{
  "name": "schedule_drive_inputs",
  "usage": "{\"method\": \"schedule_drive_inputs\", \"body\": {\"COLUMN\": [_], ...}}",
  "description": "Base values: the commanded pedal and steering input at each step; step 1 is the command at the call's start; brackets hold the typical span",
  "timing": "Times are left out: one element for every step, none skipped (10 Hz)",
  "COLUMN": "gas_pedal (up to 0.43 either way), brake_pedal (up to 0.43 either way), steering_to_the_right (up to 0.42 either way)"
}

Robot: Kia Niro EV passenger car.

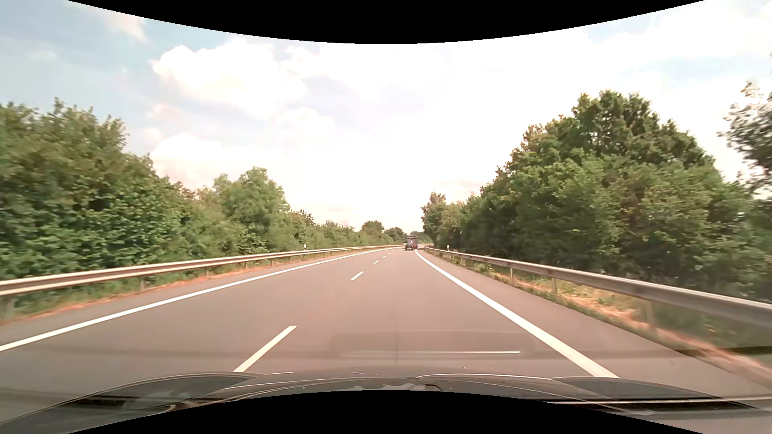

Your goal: Follow the waypoints while adhering to traffic rules and regulations

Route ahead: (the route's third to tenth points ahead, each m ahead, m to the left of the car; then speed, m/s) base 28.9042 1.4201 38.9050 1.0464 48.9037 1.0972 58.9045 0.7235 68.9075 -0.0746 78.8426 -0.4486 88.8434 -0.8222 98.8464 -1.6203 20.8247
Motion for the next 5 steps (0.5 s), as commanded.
{"method": "schedule_drive_inputs", "body": {"gas_pedal": [0.209, 0.209, 0.209, 0.209, 0.209], "brake_pedal": [0.0, 0.0, 0.0, 0.0, 0.0], "steering_to_the_right": [0.001, 0.001, 0.001, 0.001, 0.001]}}
